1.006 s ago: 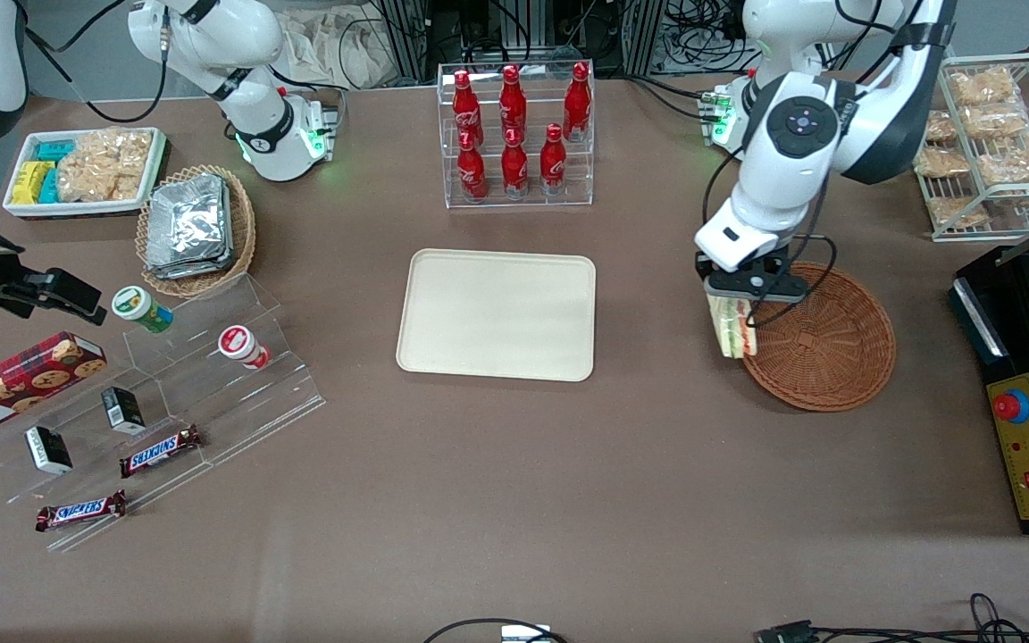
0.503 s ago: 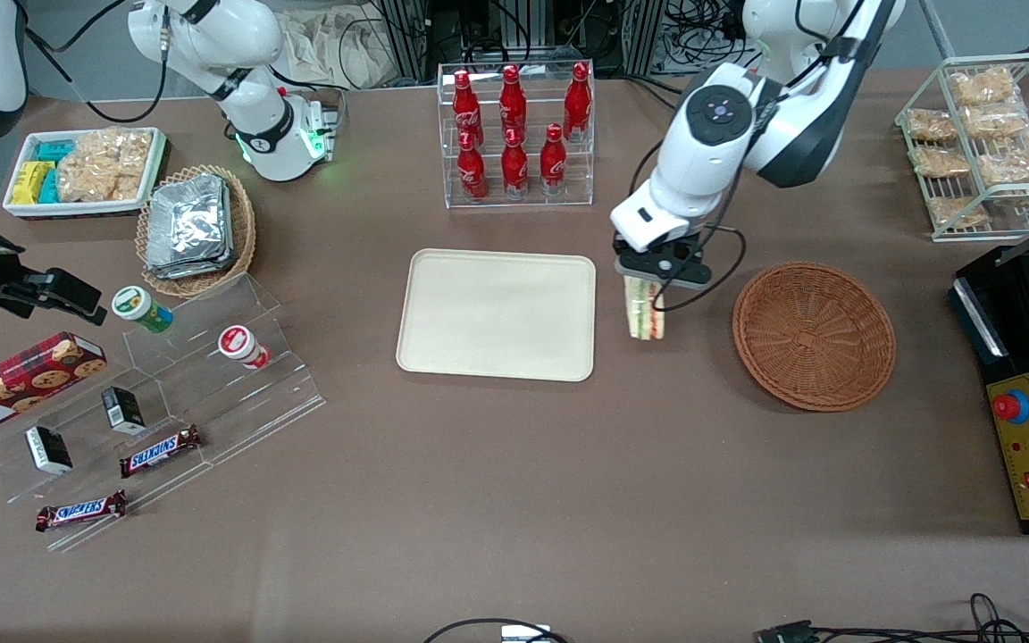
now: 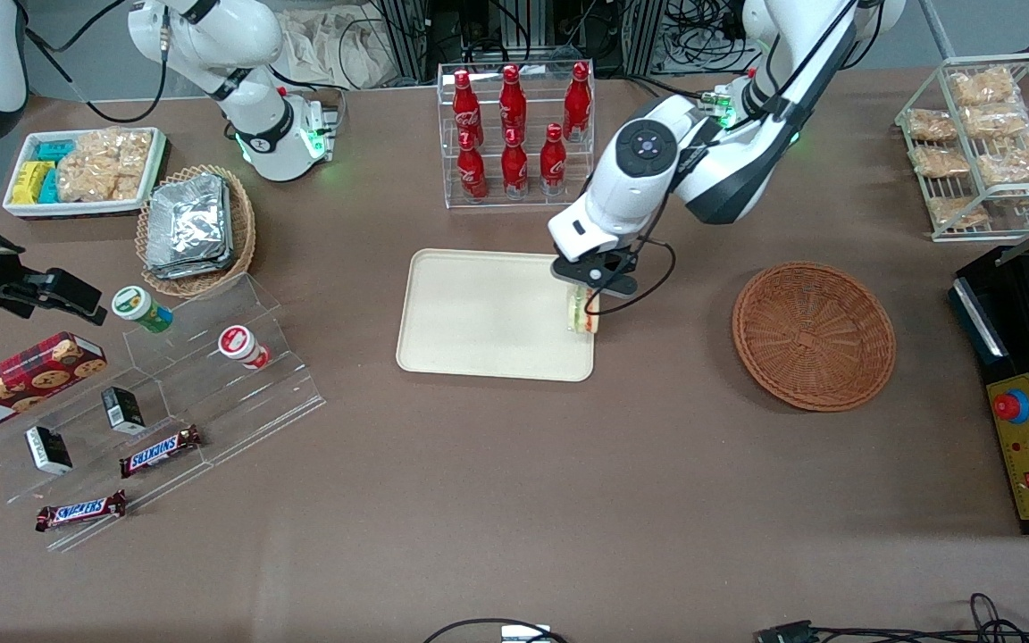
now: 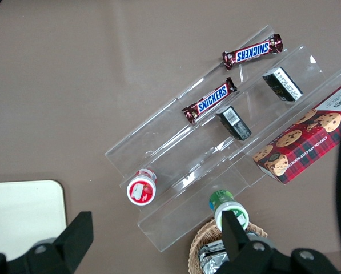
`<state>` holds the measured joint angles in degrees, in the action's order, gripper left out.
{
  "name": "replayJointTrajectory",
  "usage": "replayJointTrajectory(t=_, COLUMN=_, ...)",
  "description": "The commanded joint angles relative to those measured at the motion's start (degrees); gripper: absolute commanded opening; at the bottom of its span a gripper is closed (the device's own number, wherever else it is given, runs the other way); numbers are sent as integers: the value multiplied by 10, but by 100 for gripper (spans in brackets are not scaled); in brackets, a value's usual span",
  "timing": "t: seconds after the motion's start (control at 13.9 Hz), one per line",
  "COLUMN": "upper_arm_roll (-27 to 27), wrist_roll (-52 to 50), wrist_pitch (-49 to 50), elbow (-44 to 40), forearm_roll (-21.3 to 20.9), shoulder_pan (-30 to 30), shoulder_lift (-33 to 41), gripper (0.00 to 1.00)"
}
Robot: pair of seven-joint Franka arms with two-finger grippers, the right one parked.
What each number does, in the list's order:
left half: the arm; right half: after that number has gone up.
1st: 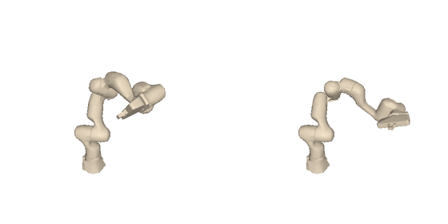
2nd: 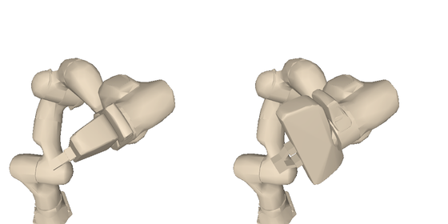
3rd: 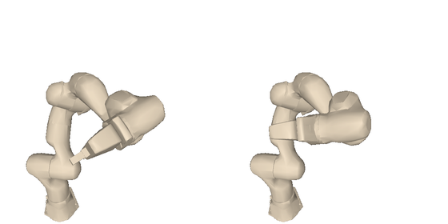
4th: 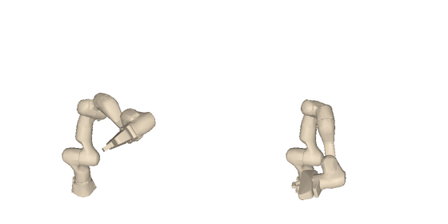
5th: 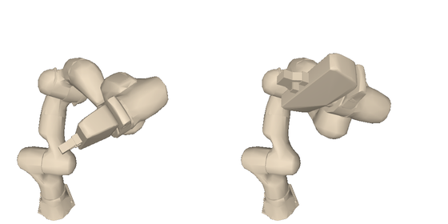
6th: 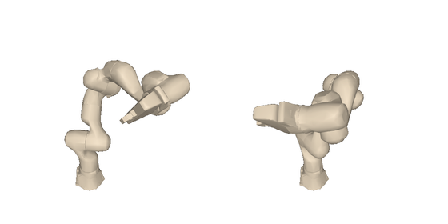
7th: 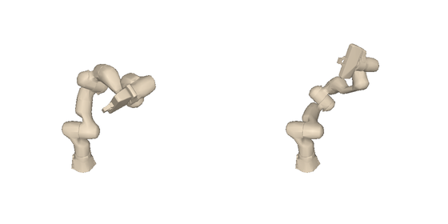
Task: Place sandwich from basket to tray
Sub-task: 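Carry the held sandwich with the left gripper over the cream tray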
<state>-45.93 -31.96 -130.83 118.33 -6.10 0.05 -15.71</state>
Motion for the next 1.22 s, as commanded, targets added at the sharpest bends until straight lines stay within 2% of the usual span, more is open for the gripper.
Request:
replayJointTrajectory(t=0.0, upper_arm_roll=-5, wrist_roll=-75, wrist_pitch=2, elbow=-49, forearm_roll=-77, shoulder_pan=24, shoulder_lift=-80, gripper=0)
replayJointTrajectory(t=0.22, upper_arm_roll=-4, wrist_roll=-124, wrist_pitch=2, elbow=-71, forearm_roll=-138, shoulder_pan=47, shoulder_lift=-132, gripper=0)
replayJointTrajectory(t=0.5, upper_arm_roll=-2, wrist_roll=-160, wrist_pitch=0, elbow=-74, forearm_roll=-189, shoulder_pan=65, shoulder_lift=-171, gripper=0)
replayJointTrajectory(t=0.72, upper_arm_roll=-2, wrist_roll=-200, wrist_pitch=0, elbow=-73, forearm_roll=-246, shoulder_pan=68, shoulder_lift=-202, gripper=0)
replayJointTrajectory(t=1.15, upper_arm_roll=-1, wrist_roll=-201, wrist_pitch=5, elbow=-61, forearm_roll=-254, shoulder_pan=69, shoulder_lift=-208, gripper=0)
